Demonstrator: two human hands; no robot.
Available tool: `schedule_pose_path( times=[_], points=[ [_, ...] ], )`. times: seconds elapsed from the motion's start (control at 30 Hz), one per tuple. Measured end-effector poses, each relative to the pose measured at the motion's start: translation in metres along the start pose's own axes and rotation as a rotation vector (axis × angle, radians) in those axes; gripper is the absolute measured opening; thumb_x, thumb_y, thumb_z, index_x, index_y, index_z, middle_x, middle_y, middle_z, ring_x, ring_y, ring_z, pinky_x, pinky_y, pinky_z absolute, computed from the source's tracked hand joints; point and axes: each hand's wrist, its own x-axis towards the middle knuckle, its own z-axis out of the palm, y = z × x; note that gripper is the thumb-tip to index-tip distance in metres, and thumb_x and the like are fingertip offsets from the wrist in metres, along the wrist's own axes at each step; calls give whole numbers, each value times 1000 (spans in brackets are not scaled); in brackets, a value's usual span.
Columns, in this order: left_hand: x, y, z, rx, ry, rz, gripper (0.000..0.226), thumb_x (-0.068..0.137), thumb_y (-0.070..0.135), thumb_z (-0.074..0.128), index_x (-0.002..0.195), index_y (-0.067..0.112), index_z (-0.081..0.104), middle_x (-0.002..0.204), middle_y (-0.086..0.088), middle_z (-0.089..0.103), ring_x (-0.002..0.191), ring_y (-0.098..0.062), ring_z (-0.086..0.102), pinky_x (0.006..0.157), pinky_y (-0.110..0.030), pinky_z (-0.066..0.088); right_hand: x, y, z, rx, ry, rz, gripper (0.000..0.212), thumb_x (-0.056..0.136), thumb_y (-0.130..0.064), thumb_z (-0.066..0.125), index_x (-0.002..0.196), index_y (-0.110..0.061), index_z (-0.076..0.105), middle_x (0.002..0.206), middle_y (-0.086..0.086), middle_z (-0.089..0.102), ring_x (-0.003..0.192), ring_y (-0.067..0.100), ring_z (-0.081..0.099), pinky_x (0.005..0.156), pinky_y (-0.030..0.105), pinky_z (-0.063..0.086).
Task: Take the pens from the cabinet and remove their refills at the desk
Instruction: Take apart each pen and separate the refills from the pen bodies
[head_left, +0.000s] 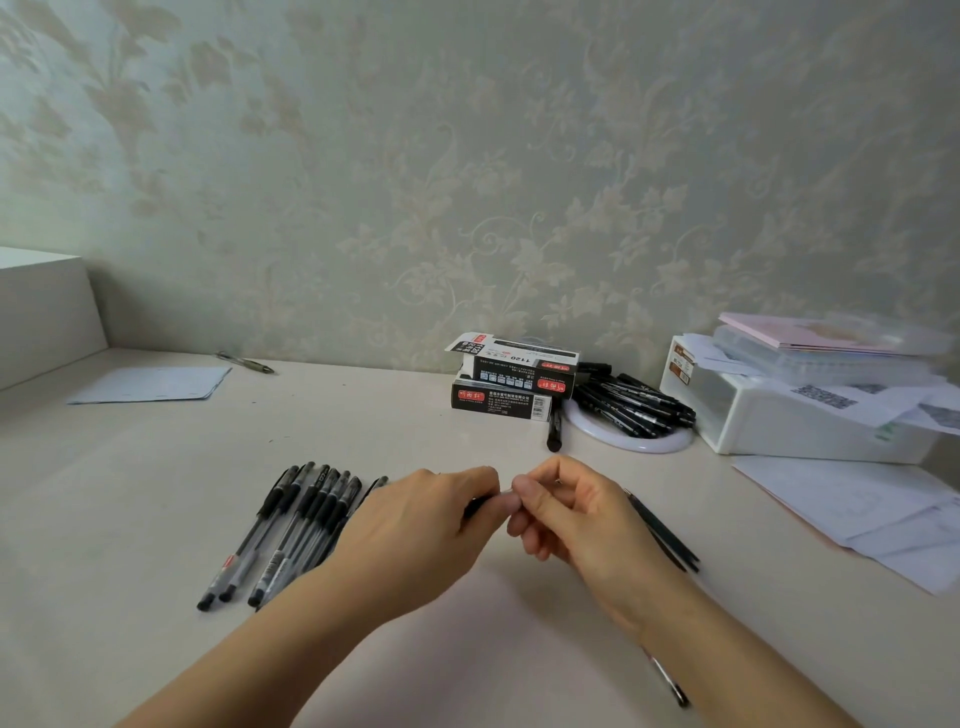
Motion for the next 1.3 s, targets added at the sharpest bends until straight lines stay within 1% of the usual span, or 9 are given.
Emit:
schedule_pose_path(
  times=[0.33, 0.43, 0.53, 0.6, 0.73, 0.87, 1.0, 1.17, 1.3],
  points=[
    [3, -4, -1, -31, 55, -155, 71, 71, 85, 16, 62, 18, 35, 49, 0, 40, 49, -17, 37, 43, -28, 22, 0, -2, 2, -76, 138, -126, 11, 95, -15, 62, 89, -6, 62, 74, 7, 73, 62, 13, 65, 60, 20, 52],
    [2, -7, 0, -132, 49, -183, 49, 88, 68, 27, 72, 22, 34, 55, 0, 47, 54, -18, 44, 48, -33, 29, 0, 4, -6, -453, 211, -192, 8, 91, -20, 67, 88, -21, 60, 77, -4, 71, 70, 6, 65, 67, 18, 51],
    [1, -8, 1, -229, 38, -163, 26, 99, 42, 31, 80, 23, 34, 61, 0, 51, 59, -23, 47, 55, -41, 39, -1, 11, -13, -909, 120, -247, 11, 88, -23, 66, 87, -27, 56, 72, -11, 58, 68, 7, 55, 64, 22, 47],
    [1, -7, 1, -232, 23, -117, 21, 100, 34, 33, 82, 23, 36, 67, 2, 52, 63, -21, 47, 61, -45, 42, -2, 15, -13, -1000, 63, -237, 10, 86, -26, 64, 87, -31, 55, 78, -10, 53, 74, 7, 52, 63, 21, 43],
    [0, -6, 3, -153, -16, -21, 13, 98, 33, 43, 90, 25, 48, 86, 10, 54, 75, -14, 50, 71, -39, 47, -1, 17, -13, -1013, 26, -242, 11, 84, -33, 68, 84, -32, 57, 76, -17, 51, 80, 1, 47, 62, 18, 34],
    [0, -7, 4, -132, -49, -2, 10, 97, 34, 49, 95, 27, 55, 91, 11, 54, 71, -12, 48, 71, -33, 47, -1, 17, -14, -967, 44, -245, 11, 82, -33, 72, 87, -31, 62, 74, -33, 52, 78, 0, 44, 64, 16, 32],
    [0, -7, 4, -175, -54, 35, 10, 95, 35, 54, 97, 28, 60, 90, 12, 54, 71, -8, 50, 70, -31, 48, 0, 9, -12, -829, 122, -248, 24, 81, -53, 69, 96, -35, 66, 88, -23, 64, 77, -2, 50, 65, 13, 38],
    [0, -4, 3, -241, -40, 108, 6, 93, 35, 58, 97, 30, 58, 89, 15, 55, 73, -6, 53, 67, -28, 48, 0, 6, -9, -660, 53, -189, 13, 90, -36, 67, 83, -27, 73, 74, -12, 70, 70, 13, 62, 69, 30, 50],
    [2, -5, 1, -303, -36, 121, 4, 94, 32, 57, 91, 29, 55, 83, 15, 60, 74, -7, 54, 66, -32, 46, 3, 3, -14, -490, 37, -150, 7, 86, -32, 72, 81, -28, 75, 74, -9, 74, 72, 12, 68, 72, 27, 55]
  ],
)
